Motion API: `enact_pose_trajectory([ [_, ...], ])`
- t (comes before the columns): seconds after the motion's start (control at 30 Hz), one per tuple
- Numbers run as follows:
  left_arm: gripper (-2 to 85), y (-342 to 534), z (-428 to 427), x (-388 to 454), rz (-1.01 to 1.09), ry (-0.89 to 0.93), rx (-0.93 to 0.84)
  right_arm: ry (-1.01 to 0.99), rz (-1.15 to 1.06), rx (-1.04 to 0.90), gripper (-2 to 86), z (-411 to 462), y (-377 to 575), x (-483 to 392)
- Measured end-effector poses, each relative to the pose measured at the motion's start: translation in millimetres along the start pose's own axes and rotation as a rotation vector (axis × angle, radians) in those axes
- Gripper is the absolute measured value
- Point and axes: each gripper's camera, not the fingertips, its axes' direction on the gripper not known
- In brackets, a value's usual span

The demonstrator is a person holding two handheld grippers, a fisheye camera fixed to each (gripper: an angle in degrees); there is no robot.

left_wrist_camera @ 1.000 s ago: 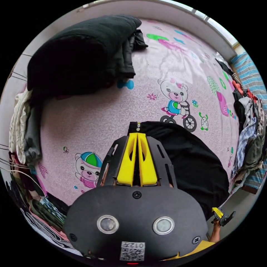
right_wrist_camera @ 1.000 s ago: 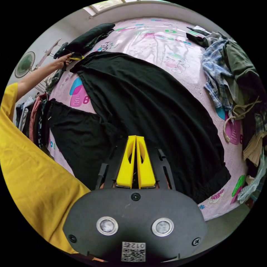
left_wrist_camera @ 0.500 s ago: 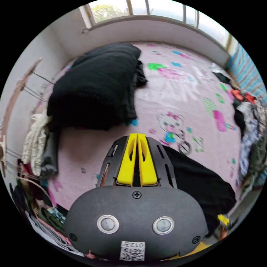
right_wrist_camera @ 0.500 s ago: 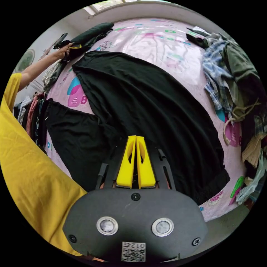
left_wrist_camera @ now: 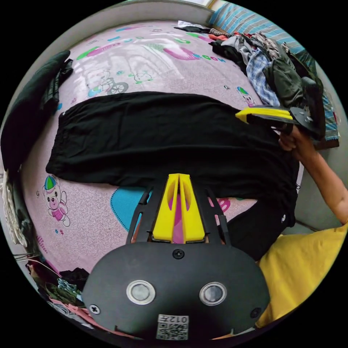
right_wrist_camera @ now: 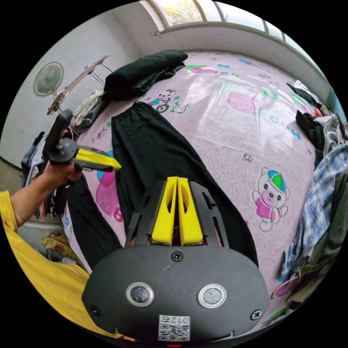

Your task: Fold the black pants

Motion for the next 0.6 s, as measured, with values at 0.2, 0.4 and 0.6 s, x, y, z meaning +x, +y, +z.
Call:
enact_pose_trajectory([
  [0.2, 0.5, 15, 3, -5, -0.039, -0.063, -0.100, 0.042, -0.090, -0.128, 0.2, 32, -34, -4],
  [0.4, 0.5, 17, -32, -1, -0.086, -0.121, 0.012, 0.032, -0.041, -0.043, 0.1, 17, -37, 3],
  [0.6, 0.5, -38, -29, 46, 0.060, -0.088, 0.014, -0.055, -0.025, 0.070, 0.3, -19, 15, -19],
])
